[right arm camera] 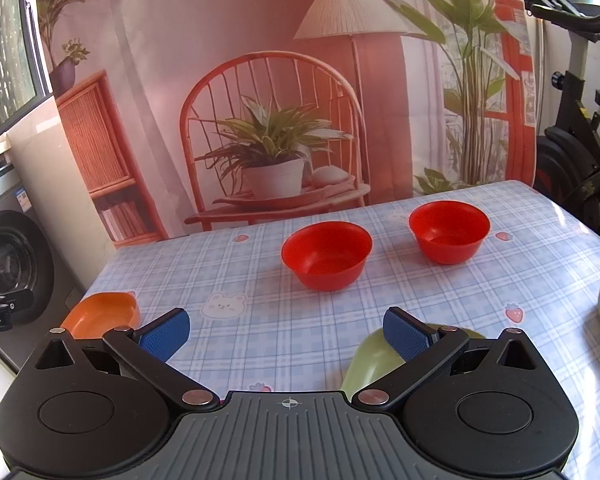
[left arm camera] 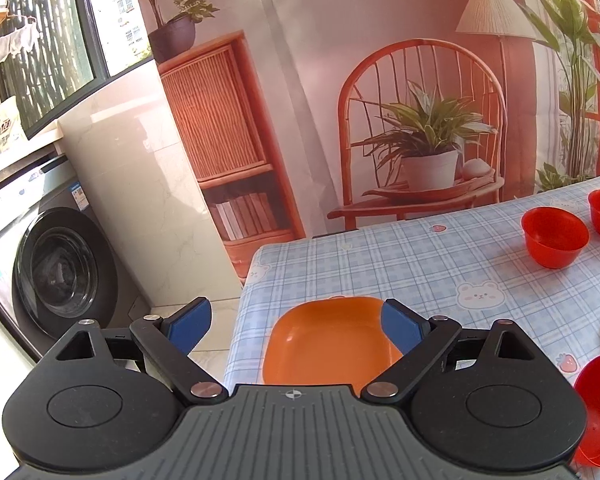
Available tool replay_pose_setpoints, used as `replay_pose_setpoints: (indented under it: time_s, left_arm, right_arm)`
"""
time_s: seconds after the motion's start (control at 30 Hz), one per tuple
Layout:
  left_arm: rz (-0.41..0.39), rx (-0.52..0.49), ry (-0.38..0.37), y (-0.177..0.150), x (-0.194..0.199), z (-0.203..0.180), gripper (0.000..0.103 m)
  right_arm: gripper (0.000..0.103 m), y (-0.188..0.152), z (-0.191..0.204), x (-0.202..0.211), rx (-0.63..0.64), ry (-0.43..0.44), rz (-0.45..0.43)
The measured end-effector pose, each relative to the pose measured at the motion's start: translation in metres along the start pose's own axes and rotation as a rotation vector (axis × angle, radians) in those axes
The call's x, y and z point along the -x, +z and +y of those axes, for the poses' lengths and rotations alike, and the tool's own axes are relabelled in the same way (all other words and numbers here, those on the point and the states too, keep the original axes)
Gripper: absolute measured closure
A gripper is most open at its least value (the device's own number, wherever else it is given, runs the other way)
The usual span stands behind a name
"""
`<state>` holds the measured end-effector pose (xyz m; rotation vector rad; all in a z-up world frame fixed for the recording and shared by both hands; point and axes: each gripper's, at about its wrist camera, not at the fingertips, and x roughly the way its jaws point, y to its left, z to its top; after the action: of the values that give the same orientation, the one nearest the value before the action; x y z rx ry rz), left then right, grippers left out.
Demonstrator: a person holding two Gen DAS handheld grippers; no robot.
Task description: Organize plates and bowls
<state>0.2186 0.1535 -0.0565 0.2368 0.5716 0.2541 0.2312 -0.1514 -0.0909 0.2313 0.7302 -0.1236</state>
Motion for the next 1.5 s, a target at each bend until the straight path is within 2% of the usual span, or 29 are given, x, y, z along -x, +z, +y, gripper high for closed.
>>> replay_pose_setpoints:
  time_s: [0.2, 0.27, 0.33, 0.43, 0.53, 0.67, 0.9, 1.07, 1.2, 1.3, 1.47, 1.5]
  left_arm:
    - [0.023, 0.013, 0.021, 0.0, -0.031, 0.029, 0.009]
    - [0.033, 0.002, 0.02, -0.001, -0.043, 0.036, 0.009]
    - [0.051, -0.012, 0.006, -0.002, -0.054, 0.041, 0.009]
    - [0.069, -0.027, -0.048, -0.001, -0.07, 0.049, 0.009]
    - [0.094, -0.012, -0.138, 0.0, -0.096, 0.062, 0.009]
    - [0.111, -0.002, -0.174, -0.001, -0.122, 0.074, 0.009]
    - [0.153, -0.007, -0.215, -0.016, -0.157, 0.078, 0.01]
    - [0.185, -0.036, -0.228, -0.033, -0.174, 0.07, 0.01]
    - [0.207, -0.041, -0.235, -0.043, -0.181, 0.066, 0.011]
    - [0.23, -0.027, -0.235, -0.046, -0.183, 0.067, 0.024]
    - [0.253, -0.025, -0.215, -0.048, -0.184, 0.067, 0.052]
    - [0.258, -0.026, -0.216, -0.048, -0.184, 0.067, 0.054]
  right_arm:
    - [0.0, 0.0, 0.036, -0.022, 0.034, -0.02, 0.046]
    - [0.004, 0.002, 0.045, -0.029, 0.015, -0.006, 0.054]
    - [0.013, 0.002, 0.053, -0.037, -0.015, 0.015, 0.053]
    - [0.014, 0.001, 0.069, -0.051, -0.028, 0.027, 0.069]
    - [0.017, -0.001, 0.088, -0.069, -0.038, 0.026, 0.098]
    - [0.023, -0.007, 0.115, -0.088, -0.049, 0.014, 0.125]
    - [0.033, -0.024, 0.165, -0.122, -0.017, 0.034, 0.168]
    - [0.044, -0.032, 0.19, -0.143, 0.036, 0.057, 0.18]
    - [0.056, -0.036, 0.198, -0.157, 0.061, 0.057, 0.186]
    - [0.064, -0.04, 0.197, -0.166, 0.065, 0.06, 0.199]
    - [0.074, -0.045, 0.19, -0.176, 0.038, 0.06, 0.244]
    - [0.076, -0.047, 0.189, -0.178, 0.031, 0.066, 0.253]
